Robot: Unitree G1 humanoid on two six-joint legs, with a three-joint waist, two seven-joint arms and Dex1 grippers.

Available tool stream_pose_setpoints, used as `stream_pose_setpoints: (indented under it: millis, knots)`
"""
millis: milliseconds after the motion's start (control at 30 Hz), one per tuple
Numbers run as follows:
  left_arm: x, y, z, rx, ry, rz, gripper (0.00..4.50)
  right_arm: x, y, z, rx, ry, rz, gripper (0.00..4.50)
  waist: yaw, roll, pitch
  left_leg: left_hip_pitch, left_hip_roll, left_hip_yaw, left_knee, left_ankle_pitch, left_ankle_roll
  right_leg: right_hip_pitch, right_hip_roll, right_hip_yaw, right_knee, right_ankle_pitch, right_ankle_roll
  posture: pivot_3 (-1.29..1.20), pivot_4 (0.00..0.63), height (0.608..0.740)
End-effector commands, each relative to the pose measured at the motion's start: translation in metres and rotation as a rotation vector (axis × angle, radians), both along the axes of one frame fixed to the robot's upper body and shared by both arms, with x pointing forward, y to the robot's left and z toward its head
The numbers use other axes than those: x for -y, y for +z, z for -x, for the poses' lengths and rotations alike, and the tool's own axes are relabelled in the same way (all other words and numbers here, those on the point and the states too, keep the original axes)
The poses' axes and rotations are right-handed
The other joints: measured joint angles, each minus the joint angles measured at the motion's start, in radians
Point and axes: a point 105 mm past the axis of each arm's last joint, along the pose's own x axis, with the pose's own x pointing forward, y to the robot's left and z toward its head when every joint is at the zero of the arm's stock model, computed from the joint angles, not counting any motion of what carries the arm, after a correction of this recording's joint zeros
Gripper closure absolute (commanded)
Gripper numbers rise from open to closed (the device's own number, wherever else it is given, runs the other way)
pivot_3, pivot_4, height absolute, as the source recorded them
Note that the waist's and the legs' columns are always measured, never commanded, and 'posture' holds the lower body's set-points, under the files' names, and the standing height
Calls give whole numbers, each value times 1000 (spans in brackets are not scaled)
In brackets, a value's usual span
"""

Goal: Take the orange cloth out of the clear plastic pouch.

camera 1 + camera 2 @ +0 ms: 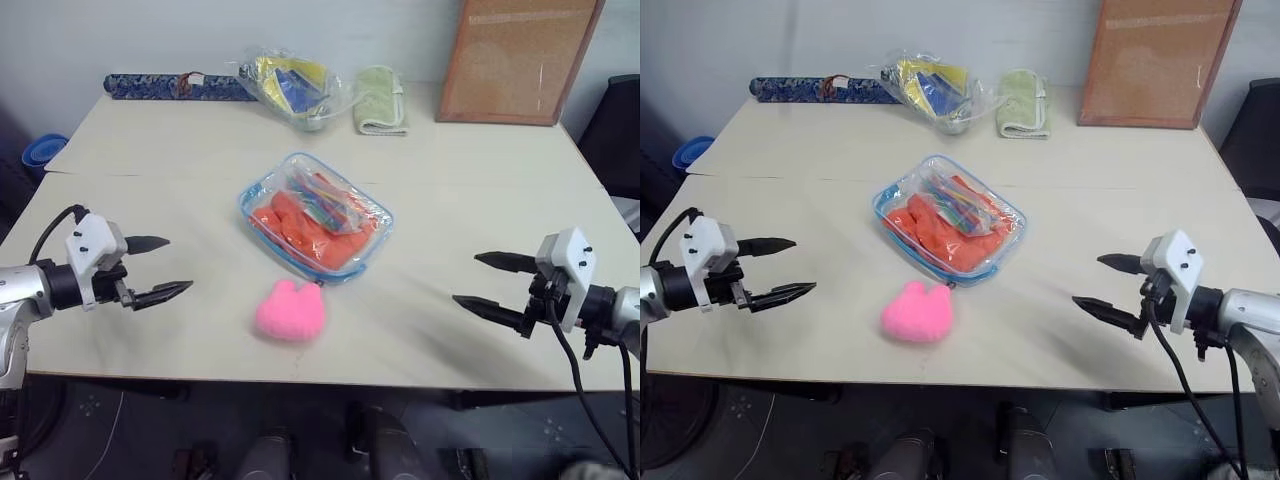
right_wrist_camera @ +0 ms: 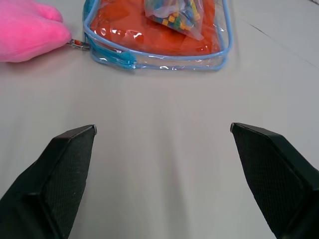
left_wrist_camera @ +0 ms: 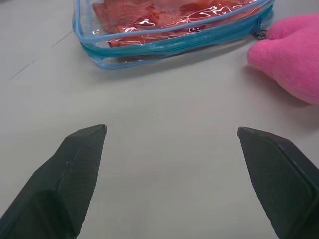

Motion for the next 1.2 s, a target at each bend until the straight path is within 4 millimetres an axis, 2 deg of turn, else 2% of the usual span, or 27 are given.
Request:
stream_pose_setpoints:
  millis: [33, 700, 867, 967, 1033, 1200]
  knots:
    - [0, 8, 2, 35, -7, -16, 37, 1, 11, 0, 53, -3, 3, 0, 0, 0, 0, 0, 0, 0, 0, 0, 0, 0, 0, 0, 0, 0, 0, 0, 150, 740]
    - [8, 7, -3, 7, -4, 42, 37, 0, 3, 4, 32, -34, -6, 0, 0, 0, 0, 0, 0, 0, 0, 0, 0, 0, 0, 0, 0, 0, 0, 0, 150, 740]
    - [11, 11, -6, 22, -1, 67, 37, -3, 7, 1, 49, -34, -12, 0, 0, 0, 0, 0, 0, 0, 0, 0, 0, 0, 0, 0, 1, 0, 0, 0, 150, 740]
    - [15, 16, -6, 24, -12, 106, 37, -11, 11, -1, 67, -18, -27, 0, 0, 0, 0, 0, 0, 0, 1, 0, 0, 0, 0, 0, 1, 0, 0, 0, 150, 740]
    - [25, 21, -5, 18, -36, 147, 37, -23, 15, -6, 88, 5, -45, 0, -3, 0, 0, 0, 0, 0, 0, 0, -1, 0, 0, 0, 1, 0, 0, 0, 150, 740]
    - [71, 41, -3, 31, -168, 247, 37, -81, 30, -39, 144, 56, -160, 0, -14, 0, 0, 1, 0, 1, 2, 1, -2, 0, 0, 1, 3, 0, 0, 0, 150, 740]
